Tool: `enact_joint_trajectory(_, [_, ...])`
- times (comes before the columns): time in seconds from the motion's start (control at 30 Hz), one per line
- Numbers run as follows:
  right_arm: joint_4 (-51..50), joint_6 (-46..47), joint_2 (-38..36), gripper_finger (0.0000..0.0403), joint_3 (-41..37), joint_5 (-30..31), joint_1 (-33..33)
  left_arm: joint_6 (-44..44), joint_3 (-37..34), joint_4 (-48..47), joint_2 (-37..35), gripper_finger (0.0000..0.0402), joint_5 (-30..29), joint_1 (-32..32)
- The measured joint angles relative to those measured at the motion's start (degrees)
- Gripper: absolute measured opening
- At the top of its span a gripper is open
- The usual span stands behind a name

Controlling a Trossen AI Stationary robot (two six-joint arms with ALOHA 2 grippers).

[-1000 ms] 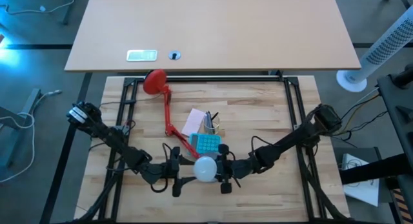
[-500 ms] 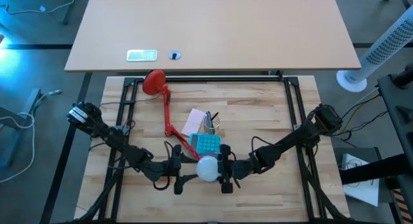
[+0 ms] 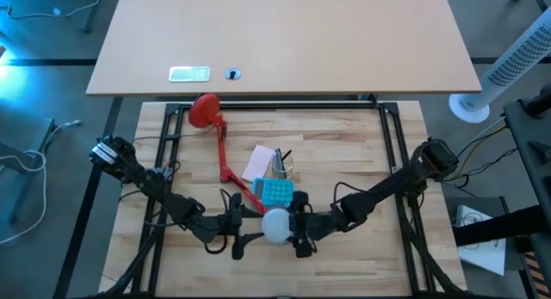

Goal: Screw lightbulb
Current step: Insert the lightbulb into the red desk lamp

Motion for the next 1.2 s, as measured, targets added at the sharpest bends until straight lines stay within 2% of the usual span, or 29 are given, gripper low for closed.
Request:
enact_joint_trajectory(0.17, [-2.93,0.15,-1.18,0.0306,1.59,0.00,-0.02,-0.24,0.00,-0.59,0.00,0.0252,0.04,-0.04])
enact_joint_trajectory(0.57, [-2.84,1.27,0.30,0.0309,1.46,-1.93,-0.01,-1.76,-0.02,-3.50,-0.37,0.0252,0.15,-0.25])
enact_joint_trajectory(1.2, [-4.73,-0.69,0.15,0.0311,1.46,-1.50,-0.04,-3.56,-0.02,-7.95,-1.09,0.0252,0.11,-0.57])
